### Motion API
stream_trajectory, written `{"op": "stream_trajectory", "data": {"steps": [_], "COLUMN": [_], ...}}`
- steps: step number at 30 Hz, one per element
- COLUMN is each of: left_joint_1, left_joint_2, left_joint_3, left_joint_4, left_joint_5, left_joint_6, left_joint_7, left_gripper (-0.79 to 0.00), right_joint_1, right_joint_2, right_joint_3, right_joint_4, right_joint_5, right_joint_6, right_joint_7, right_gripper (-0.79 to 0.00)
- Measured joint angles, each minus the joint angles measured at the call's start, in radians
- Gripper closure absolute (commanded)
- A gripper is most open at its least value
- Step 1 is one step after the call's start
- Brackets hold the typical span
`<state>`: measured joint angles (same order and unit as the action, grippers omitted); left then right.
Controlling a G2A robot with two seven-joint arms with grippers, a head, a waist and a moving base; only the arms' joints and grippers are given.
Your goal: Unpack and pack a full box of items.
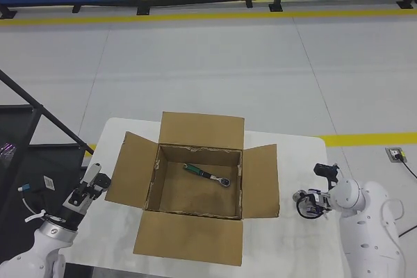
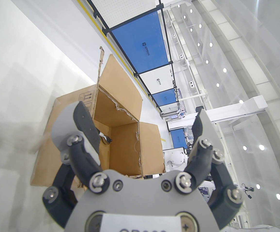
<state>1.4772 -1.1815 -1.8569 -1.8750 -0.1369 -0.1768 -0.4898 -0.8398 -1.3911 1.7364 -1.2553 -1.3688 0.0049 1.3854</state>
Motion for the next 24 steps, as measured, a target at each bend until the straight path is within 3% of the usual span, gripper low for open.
{"op": "stream_trajectory", "data": {"steps": [8,9,16,21,24], "left_joint_1": [0.0,0.0,0.0,0.0,0.0], "left_joint_2": [0.0,0.0,0.0,0.0,0.0], "left_joint_3": [0.0,0.0,0.0,0.0,0.0], "left_joint_4": [0.0,0.0,0.0,0.0,0.0], "left_joint_5": [0.0,0.0,0.0,0.0,0.0], "left_joint_6": [0.0,0.0,0.0,0.0,0.0], "left_joint_7": [0.0,0.0,0.0,0.0,0.0], "left_gripper": [-0.785,-0.785,-0.785,-0.785,-0.785], "right_joint_1": [-0.018,-0.022,-0.038,-0.055,-0.078], "right_joint_2": [0.009,0.01,0.018,0.025,0.031], "right_joint_3": [-0.008,-0.009,-0.016,-0.022,-0.013], "right_joint_4": [-0.013,-0.017,-0.033,-0.079,-0.143], "right_joint_5": [0.021,0.026,0.044,0.032,0.034], "right_joint_6": [0.012,0.014,0.024,0.025,0.023], "right_joint_7": [-0.006,-0.007,-0.014,-0.004,0.012], "right_gripper": [-0.397,-0.449,-0.489,-0.65,-0.69]}}
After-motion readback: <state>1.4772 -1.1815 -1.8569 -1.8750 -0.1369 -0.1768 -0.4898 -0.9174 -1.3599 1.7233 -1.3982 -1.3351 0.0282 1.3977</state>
